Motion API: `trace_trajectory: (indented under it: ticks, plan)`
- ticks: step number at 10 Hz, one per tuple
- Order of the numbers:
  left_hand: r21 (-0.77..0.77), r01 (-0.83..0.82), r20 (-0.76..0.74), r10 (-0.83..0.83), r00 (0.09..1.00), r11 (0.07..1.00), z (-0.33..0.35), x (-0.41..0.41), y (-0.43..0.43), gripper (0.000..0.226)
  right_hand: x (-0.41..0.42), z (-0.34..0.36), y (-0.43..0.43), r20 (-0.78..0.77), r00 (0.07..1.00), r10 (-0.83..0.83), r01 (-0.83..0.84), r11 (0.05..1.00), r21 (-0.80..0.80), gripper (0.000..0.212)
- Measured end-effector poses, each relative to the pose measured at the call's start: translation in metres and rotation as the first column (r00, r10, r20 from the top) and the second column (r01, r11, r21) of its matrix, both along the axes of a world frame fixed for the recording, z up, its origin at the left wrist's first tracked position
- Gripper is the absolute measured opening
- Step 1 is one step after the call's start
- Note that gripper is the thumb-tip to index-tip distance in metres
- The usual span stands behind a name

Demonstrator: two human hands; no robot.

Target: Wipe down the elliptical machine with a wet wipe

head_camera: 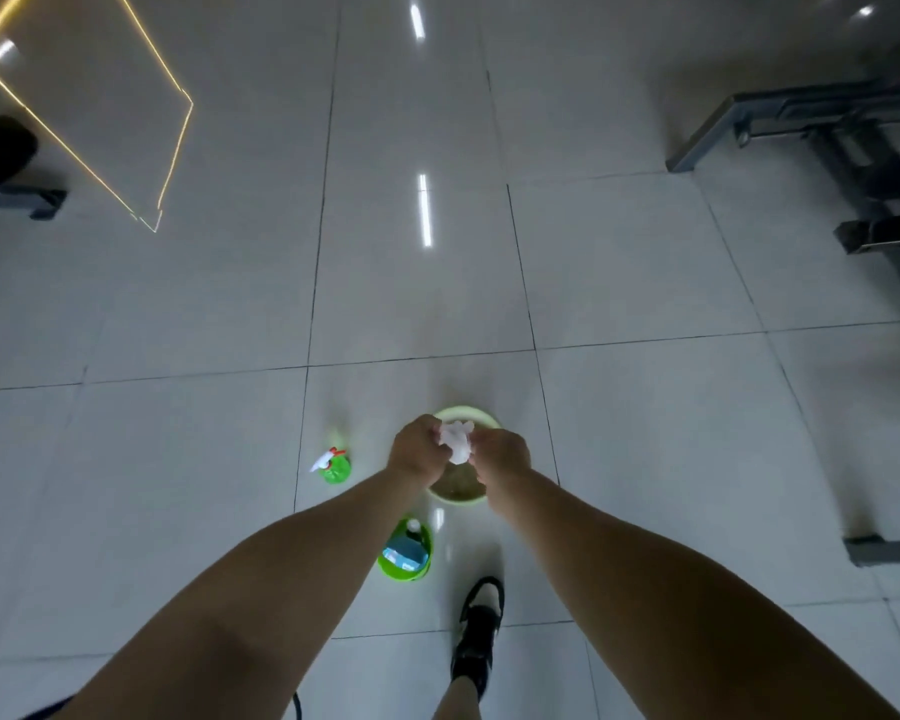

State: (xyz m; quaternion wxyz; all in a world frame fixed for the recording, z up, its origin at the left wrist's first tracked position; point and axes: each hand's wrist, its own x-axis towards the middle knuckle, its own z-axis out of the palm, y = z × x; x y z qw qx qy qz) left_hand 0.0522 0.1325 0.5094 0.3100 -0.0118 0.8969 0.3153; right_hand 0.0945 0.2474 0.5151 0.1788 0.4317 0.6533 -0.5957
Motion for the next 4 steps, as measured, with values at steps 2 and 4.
trace_trajectory:
  ticks: [2, 4]
  plan:
    - [-0.054, 0.136, 0.005, -0.135, 0.991, 0.989, -0.036, -0.046, 0.009, 0.033, -0.038, -0.035, 0.007, 0.047, 0.998, 0.032, -0.034, 0.999, 0.022, 0.033]
    - [-0.116, 0.294, 0.056, -0.289, 0.956, 0.949, -0.040, -0.063, 0.025, 0.038, -0.047, -0.039, 0.010, 0.192, 0.981, 0.040, -0.057, 0.995, 0.085, 0.039]
